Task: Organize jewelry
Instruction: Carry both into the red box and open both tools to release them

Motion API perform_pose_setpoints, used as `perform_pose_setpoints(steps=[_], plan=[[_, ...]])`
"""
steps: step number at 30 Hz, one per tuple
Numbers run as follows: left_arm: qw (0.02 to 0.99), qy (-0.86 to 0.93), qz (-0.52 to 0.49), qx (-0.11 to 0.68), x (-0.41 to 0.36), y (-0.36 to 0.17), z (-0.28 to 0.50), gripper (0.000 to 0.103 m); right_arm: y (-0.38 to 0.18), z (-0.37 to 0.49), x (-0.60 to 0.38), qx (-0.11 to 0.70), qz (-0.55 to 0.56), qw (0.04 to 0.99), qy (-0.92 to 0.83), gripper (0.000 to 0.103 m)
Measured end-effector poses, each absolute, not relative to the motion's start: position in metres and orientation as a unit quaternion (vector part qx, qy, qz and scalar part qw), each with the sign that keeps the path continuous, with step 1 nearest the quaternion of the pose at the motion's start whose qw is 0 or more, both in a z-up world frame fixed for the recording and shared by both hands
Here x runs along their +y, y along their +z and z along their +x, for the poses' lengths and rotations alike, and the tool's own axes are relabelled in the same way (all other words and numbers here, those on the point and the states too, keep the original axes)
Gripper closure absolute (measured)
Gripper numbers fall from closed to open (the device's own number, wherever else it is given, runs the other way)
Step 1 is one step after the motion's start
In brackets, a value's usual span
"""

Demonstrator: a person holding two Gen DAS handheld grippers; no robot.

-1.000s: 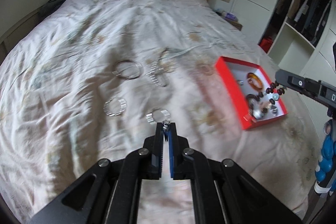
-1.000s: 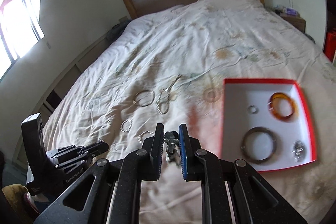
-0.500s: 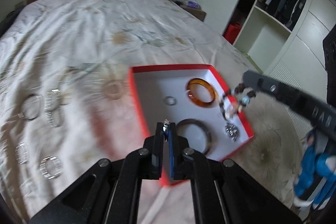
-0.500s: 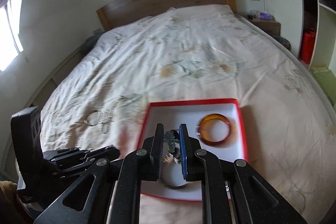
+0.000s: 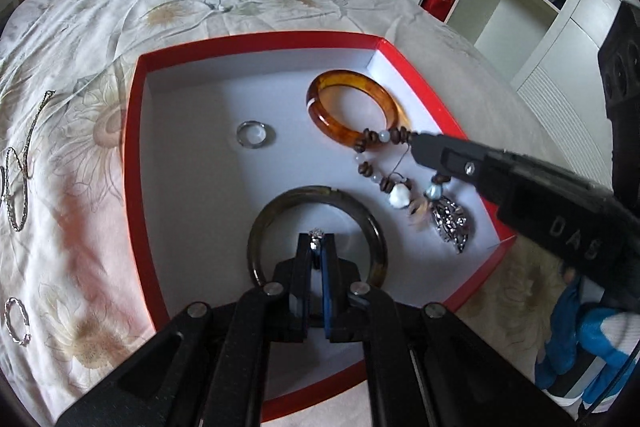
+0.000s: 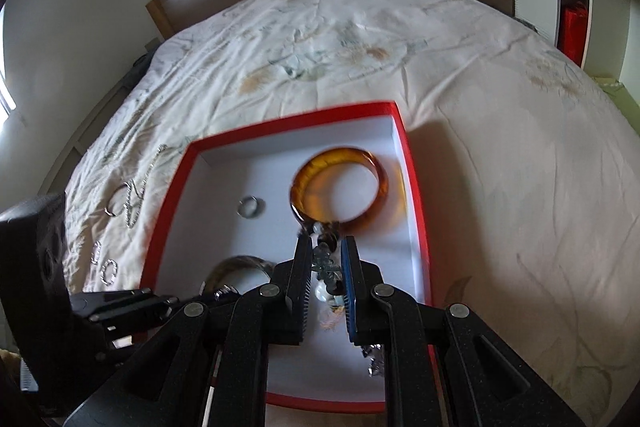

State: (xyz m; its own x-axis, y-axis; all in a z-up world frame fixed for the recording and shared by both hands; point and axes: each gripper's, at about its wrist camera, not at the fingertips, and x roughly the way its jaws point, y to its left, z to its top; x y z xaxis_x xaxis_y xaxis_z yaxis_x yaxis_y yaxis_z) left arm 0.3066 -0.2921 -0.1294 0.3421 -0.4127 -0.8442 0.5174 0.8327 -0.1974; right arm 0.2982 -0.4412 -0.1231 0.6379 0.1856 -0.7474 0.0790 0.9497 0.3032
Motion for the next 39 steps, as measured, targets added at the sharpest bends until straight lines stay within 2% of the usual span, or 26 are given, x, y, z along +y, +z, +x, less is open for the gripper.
perform_pose_setpoints(steps=[6,13,17,26,34,39], plan=[[0.817,-0.281,0.049,0.501,-0.292,-0.13,0.307,0.097,-0.129,0.291,-0.449,0.435,0.155,0.887,0.014,0.087],[0.809,-0.285,0.039,0.512,-0.293,-0.127,0.305,0.097,-0.117,0.274,-0.452,0.43,0.153,0.889,0.006,0.07],[0.811,-0.284,0.033,0.511,-0.292,-0.12,0.3,0.097,-0.105,0.259,-0.451,0.428,0.146,0.892,-0.003,0.067],[0.826,-0.288,0.026,0.484,-0.279,-0.085,0.275,0.097,-0.074,0.213,-0.429,0.424,0.102,0.899,-0.033,0.055],[0.835,-0.286,0.015,0.47,-0.257,-0.05,0.244,0.097,-0.043,0.166,-0.409,0.414,0.08,0.905,-0.051,0.053],[0.845,-0.271,0.007,0.46,-0.231,-0.029,0.217,0.097,-0.019,0.132,-0.391,0.398,0.055,0.913,-0.076,0.042]])
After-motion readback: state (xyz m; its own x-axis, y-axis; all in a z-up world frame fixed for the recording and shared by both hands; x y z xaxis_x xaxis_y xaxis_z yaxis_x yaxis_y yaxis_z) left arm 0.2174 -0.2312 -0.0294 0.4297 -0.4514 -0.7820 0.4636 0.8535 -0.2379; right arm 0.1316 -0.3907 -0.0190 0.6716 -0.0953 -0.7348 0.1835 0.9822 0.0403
